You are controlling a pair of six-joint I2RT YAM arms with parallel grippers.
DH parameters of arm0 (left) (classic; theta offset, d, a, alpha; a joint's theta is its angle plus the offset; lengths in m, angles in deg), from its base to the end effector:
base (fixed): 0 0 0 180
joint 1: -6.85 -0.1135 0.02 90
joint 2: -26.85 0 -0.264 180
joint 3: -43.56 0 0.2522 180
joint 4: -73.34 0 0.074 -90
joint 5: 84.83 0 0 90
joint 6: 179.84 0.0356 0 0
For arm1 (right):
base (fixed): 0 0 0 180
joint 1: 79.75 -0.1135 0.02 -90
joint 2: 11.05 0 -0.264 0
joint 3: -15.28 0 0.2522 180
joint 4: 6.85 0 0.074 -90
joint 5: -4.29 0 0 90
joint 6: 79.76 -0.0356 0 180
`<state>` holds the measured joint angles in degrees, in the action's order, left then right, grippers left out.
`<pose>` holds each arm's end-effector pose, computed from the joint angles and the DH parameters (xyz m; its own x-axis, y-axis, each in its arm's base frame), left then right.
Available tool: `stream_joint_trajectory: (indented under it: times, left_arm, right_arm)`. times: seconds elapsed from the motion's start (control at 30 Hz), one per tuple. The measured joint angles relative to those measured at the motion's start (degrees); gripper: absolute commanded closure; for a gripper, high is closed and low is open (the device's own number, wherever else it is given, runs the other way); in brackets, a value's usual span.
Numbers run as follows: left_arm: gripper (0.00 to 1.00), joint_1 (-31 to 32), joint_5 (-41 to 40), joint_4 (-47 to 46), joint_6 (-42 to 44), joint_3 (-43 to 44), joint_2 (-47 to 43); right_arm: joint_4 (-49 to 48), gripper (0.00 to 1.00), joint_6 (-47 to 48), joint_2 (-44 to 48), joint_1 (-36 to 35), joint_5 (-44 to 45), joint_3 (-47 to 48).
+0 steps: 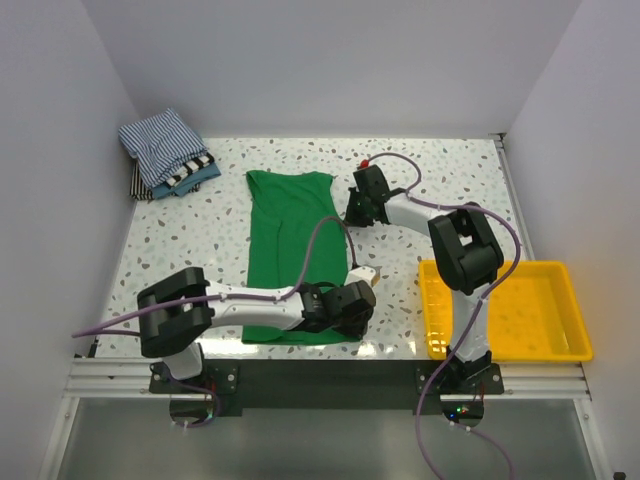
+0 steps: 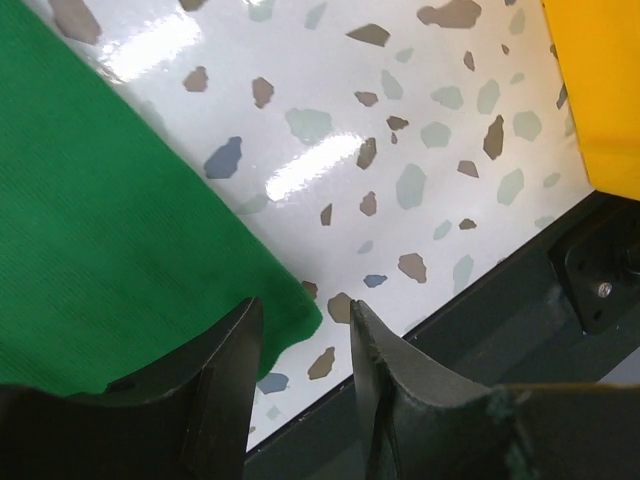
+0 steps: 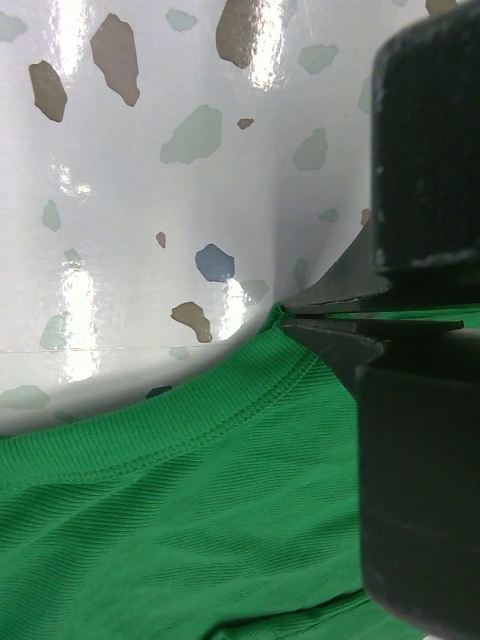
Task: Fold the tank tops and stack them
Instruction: Fold the tank top
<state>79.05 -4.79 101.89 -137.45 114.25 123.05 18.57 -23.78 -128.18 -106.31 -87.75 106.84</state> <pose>0.1098 -0.3220 0.1790 -0.8366 0.2259 -0.4991 0.4285 0.8375 -0.3391 0.3902 0.1965 0.1545 -0.8373 0.2065 -0.5062 0.0019 0.9270 0.3751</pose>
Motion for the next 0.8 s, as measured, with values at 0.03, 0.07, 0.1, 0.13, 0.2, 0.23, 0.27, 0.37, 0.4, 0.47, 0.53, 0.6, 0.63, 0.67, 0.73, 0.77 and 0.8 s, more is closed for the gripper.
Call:
stream_joint_trajectory:
  times: [0.03,0.07,0.1,0.13,0.2,0.23,0.27,0.37,0.4,0.47,0.53,0.6,0.63,0.67,0.73,0.77,0.8]
  left_arm:
    - [0.55,0.6,-0.2,0.2,0.0,0.5,0.5]
    - [0.55,1.2,-0.4,0.5,-0.1,1.0,1.0]
    - [0.55,1.6,-0.7,0.9,-0.2,1.5,1.6]
    - [0.55,2.1,-0.9,1.3,-0.4,2.1,2.2]
    - [0.56,2.8,-1.5,2.3,-0.9,3.4,3.5]
    - [0.56,3.0,-2.0,3.0,-1.0,4.1,4.3]
    - [0.57,3.3,-2.5,3.5,-1.3,4.7,5.1]
    - [0.61,3.8,-3.6,4.3,-1.5,5.5,7.1]
    - [0.62,3.8,-3.9,4.5,-1.6,5.7,7.7]
    - [0.73,4.0,-4.3,4.8,-2.0,6.6,8.2]
    - [0.88,4.2,-5.0,5.1,-2.7,7.0,8.8]
    - [0.98,4.5,-5.6,5.6,-2.8,7.2,8.9]
    - [1.00,4.7,-5.7,5.9,-2.8,7.3,8.9]
    - [1.00,4.8,-5.9,6.1,-2.8,7.4,8.9]
    - [1.00,5.3,-5.9,6.2,-2.7,7.5,8.9]
    - [1.00,5.6,-5.9,6.2,-2.7,7.5,8.9]
    - [1.00,5.8,-5.7,6.0,-2.7,7.5,8.8]
  right_arm:
    - [-0.1,1.00,0.0,0.0,0.0,0.0,0.0]
    - [-0.1,1.00,-0.1,0.0,0.0,0.0,-0.1]
    - [-0.2,1.00,-0.1,0.0,0.0,0.0,-0.1]
    - [-0.2,1.00,-0.1,0.0,0.0,0.0,-0.1]
    - [-0.2,1.00,-0.1,0.0,0.0,0.0,-0.1]
    - [-0.2,1.00,-0.1,0.0,0.0,0.0,-0.1]
    - [-0.2,1.00,-0.1,0.0,0.0,0.0,-0.1]
    - [-0.5,1.00,-0.1,0.1,0.0,0.0,-0.3]
    - [-0.6,1.00,-0.2,0.2,0.1,0.0,-0.5]
    - [-0.9,1.00,-0.3,0.2,0.1,0.1,-0.7]
    - [-1.2,1.00,-0.5,0.4,0.1,0.4,-1.0]
    - [-1.4,1.00,-0.5,0.7,0.1,1.1,-1.4]
    - [-1.5,1.00,-0.5,0.9,0.2,1.3,-1.7]
    - [-1.6,1.00,-0.5,1.1,0.3,1.5,-2.0]
    - [-1.6,1.00,-0.5,1.7,0.6,2.2,-2.8]
    - [-1.5,1.00,-0.5,2.1,0.8,2.7,-3.2]
    - [-1.2,1.00,-0.5,2.5,1.1,3.1,-3.6]
